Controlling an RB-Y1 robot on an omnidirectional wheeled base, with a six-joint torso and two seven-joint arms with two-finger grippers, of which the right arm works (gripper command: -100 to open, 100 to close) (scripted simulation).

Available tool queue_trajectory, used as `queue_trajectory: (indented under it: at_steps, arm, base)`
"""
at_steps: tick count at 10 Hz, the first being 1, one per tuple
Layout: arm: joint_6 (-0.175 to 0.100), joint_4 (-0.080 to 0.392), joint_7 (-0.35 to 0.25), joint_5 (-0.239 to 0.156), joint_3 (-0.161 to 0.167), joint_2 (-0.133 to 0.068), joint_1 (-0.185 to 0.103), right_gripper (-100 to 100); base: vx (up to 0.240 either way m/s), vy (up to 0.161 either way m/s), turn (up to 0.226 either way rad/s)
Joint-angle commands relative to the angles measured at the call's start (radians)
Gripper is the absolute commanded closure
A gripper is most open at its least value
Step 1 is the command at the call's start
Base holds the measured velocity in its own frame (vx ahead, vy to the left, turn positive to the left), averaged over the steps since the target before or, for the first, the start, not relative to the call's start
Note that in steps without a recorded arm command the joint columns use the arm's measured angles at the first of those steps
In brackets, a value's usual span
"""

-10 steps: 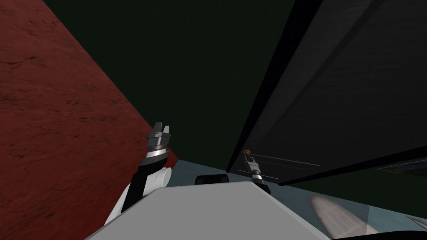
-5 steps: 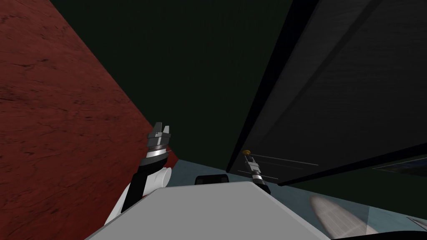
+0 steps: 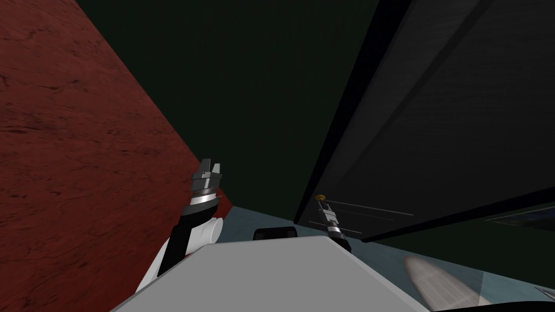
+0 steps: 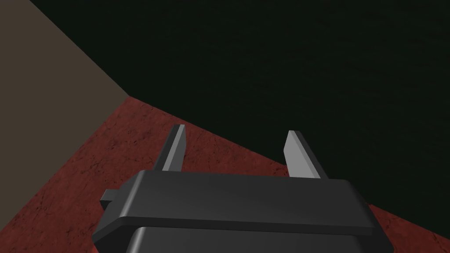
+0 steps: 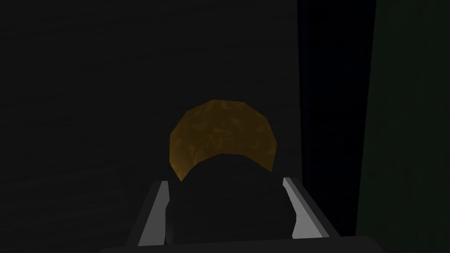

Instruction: Pull the door open

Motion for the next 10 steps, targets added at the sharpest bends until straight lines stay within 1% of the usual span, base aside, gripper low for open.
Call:
queue_trajectory:
  at_steps: [1,3,4,5,7,8,9,10]
  arm:
    - [0.000,0.003,-0.042,-0.004,0.004,0.002,-0.002,100]
    - [0.001,0.008,-0.098,-0.013,0.007,0.001,-0.008,100]
    - [0.001,0.008,-0.110,-0.013,0.007,0.001,-0.008,100]
    - [0.002,0.011,-0.146,-0.018,0.009,0.000,-0.012,100]
    - [0.002,0.014,-0.187,-0.023,0.011,-0.001,-0.016,100]
    - [0.002,0.017,-0.221,-0.029,0.014,-0.002,-0.019,100]
    - [0.002,0.017,-0.225,-0.029,0.014,-0.002,-0.019,100]
    - [0.003,0.020,-0.264,-0.034,0.016,-0.002,-0.023,100]
  base:
    - [-0.020,-0.005,0.018]
    - [-0.031,-0.007,0.030]
    - [-0.020,-0.008,0.018]
    - [-0.024,-0.005,0.032]
    - [-0.035,-0.010,0.030]
    - [-0.031,-0.002,0.019]
    - [-0.021,-0.003,0.015]
    - [-0.025,-0.006,0.031]
